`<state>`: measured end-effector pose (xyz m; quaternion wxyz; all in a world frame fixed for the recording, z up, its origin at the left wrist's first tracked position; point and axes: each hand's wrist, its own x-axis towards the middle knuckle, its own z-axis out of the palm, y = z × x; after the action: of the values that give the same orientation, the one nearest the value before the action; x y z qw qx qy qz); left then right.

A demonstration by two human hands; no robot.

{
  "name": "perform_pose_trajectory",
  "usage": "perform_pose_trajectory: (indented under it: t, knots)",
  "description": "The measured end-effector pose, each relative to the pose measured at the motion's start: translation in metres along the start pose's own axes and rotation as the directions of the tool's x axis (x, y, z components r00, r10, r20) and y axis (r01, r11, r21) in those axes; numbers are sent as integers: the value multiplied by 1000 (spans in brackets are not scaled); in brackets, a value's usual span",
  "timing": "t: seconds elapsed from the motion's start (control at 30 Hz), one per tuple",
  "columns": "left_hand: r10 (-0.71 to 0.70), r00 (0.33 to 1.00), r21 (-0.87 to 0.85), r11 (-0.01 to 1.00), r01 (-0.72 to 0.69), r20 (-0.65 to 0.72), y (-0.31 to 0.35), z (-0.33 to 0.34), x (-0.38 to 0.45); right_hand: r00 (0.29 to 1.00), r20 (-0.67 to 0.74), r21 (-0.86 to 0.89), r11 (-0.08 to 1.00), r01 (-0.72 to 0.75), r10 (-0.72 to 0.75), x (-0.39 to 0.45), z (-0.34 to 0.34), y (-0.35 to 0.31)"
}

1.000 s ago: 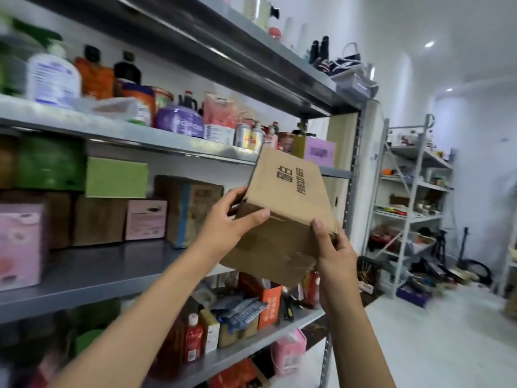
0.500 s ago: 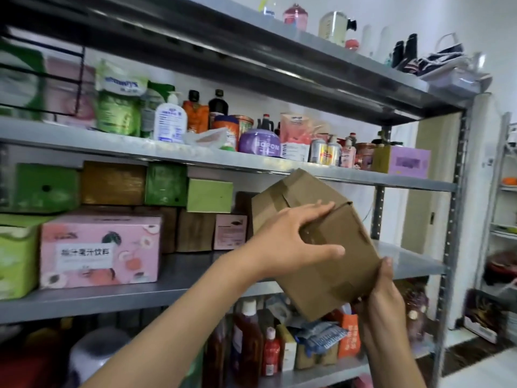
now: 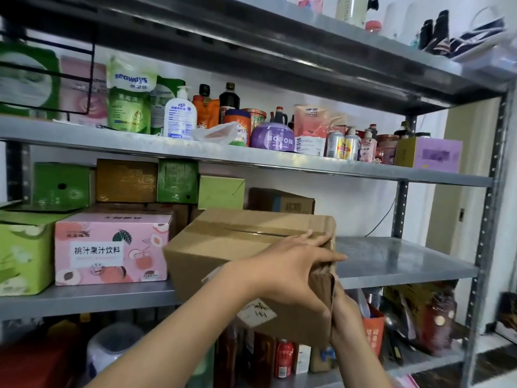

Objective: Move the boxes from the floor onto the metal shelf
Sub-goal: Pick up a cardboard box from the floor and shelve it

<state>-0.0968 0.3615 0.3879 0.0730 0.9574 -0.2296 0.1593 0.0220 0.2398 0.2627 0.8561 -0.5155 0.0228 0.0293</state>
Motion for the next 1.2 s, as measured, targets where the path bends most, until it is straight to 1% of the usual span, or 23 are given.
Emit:
perform_pose_trajectory:
  t: [0.1, 0.17, 0.23, 0.3, 0.4, 0.47, 0.57, 0.63, 0.7, 0.8, 0.9, 0.97, 1.1, 1.2]
  knots:
    - [-58, 998, -40, 998, 58, 9, -23, 2, 13, 999, 14, -94, 995, -36, 38, 18, 11, 9]
    - [-75, 997, -24, 997, 75, 17, -35, 4, 23, 998, 37, -151, 987, -50, 57, 29, 17, 14]
    - [-83, 997, 5, 997, 83, 6, -46, 10, 33, 998, 47, -203, 979, -35, 46, 37, 24, 14]
    - [-107, 994, -6, 994, 107, -35, -58, 20, 43, 996, 85, -259, 966, 29, -7, 46, 31, 11]
    - [-142, 980, -18, 990, 140, -141, -79, 31, 57, 980, 176, -356, 922, 150, -91, 58, 39, 5]
    - [-147, 963, 2, 988, 151, -225, -93, 34, 63, 966, 245, -337, 928, 160, -77, 58, 46, 0]
    - [-193, 925, -38, 981, 192, -326, -113, 30, 65, 946, 316, -289, 943, 163, -67, 61, 52, -2]
    - [-210, 899, 26, 971, 238, -384, -127, 27, 61, 931, 355, -263, 946, 189, -87, 65, 53, -1]
    - [-244, 882, 107, 945, 310, -403, -141, 24, 49, 908, 407, -265, 938, 224, -102, 66, 54, 1]
    - [-368, 847, 187, 867, 462, -385, -154, 20, 22, 849, 506, -299, 892, 339, -153, 66, 60, 6]
    - [-497, 773, 187, 780, 597, -394, -162, 14, -1, 843, 504, -303, 876, 376, -188, 70, 68, 10]
    - [-543, 740, 199, 737, 647, -397, -168, 10, -10, 854, 488, -297, 886, 356, -180, 78, 71, 12]
    - [-561, 718, 189, 718, 670, -413, -171, 5, -19, 854, 498, -289, 900, 326, -149, 85, 73, 13]
    - [-543, 715, 190, 722, 666, -441, -168, 5, -21, 864, 487, -327, 890, 319, -131, 90, 74, 13]
